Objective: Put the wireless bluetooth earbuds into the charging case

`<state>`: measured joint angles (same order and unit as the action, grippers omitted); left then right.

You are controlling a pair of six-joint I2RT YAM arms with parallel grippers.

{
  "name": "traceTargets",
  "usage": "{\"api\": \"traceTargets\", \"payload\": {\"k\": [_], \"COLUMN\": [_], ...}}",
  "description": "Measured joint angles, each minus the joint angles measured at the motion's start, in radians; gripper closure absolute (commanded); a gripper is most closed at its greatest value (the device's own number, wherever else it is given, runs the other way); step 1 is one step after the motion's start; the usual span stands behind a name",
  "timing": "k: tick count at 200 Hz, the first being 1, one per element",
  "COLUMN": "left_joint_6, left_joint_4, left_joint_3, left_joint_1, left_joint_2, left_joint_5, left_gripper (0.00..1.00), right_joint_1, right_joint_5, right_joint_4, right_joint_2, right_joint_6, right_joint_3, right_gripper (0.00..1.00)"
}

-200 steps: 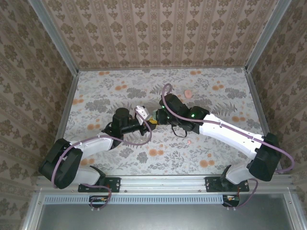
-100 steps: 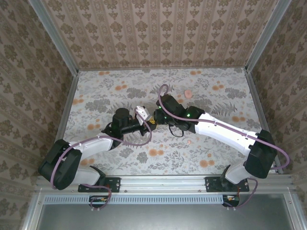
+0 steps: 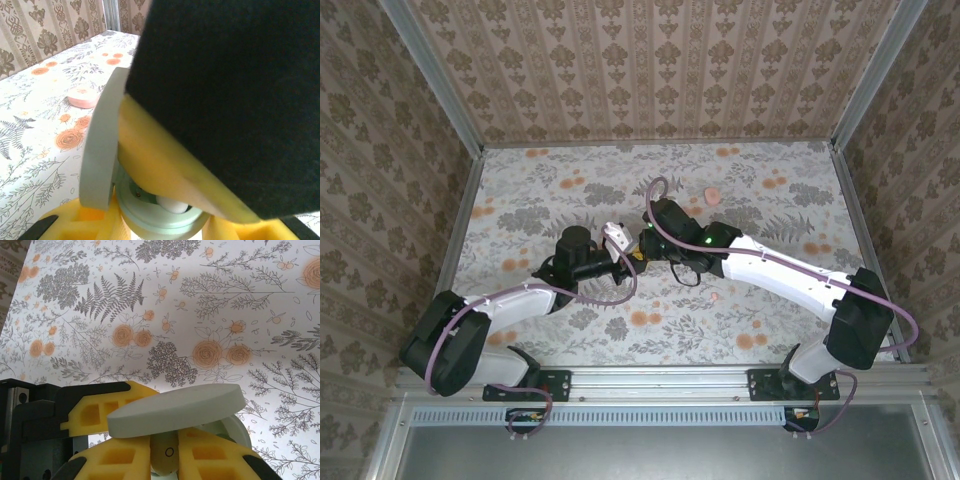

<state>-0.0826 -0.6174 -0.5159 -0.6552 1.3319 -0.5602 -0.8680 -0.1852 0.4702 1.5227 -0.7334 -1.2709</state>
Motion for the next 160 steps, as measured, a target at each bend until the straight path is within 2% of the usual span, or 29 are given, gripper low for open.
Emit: {"api": "traceTargets", "payload": {"k": [34, 94, 135, 160], "left_joint_6": [0.0, 0.0, -0.001, -0.013], "left_joint_4": [0.0, 0.0, 0.0, 0.0], "left_joint_3": [0.0, 0.0, 0.0, 0.0], "left_joint_1": [0.0, 0.0, 0.0, 0.0], "left_joint_2": [0.0, -0.002, -0.019, -0.041], "left_joint_5": [0.003, 0.007, 0.007, 0.007], "left_gripper": [0.88, 0.88, 0.88, 0.88], "right_joint_1": [-0.003, -0.007, 0.005, 0.05], "right_joint_5": [0.0, 0.005, 0.012, 0.028], "right_joint_4": [0.001, 0.002, 0.007, 0.014], "right_joint_2": [0.0, -0.021, -0.095, -0.183], "right_joint_6": [-0.005, -0.03, -0.042, -0.049], "right_joint_3": [0.0, 0.0, 0.0, 0.001], "right_gripper": [0.71, 0.66, 0.65, 0.64]}}
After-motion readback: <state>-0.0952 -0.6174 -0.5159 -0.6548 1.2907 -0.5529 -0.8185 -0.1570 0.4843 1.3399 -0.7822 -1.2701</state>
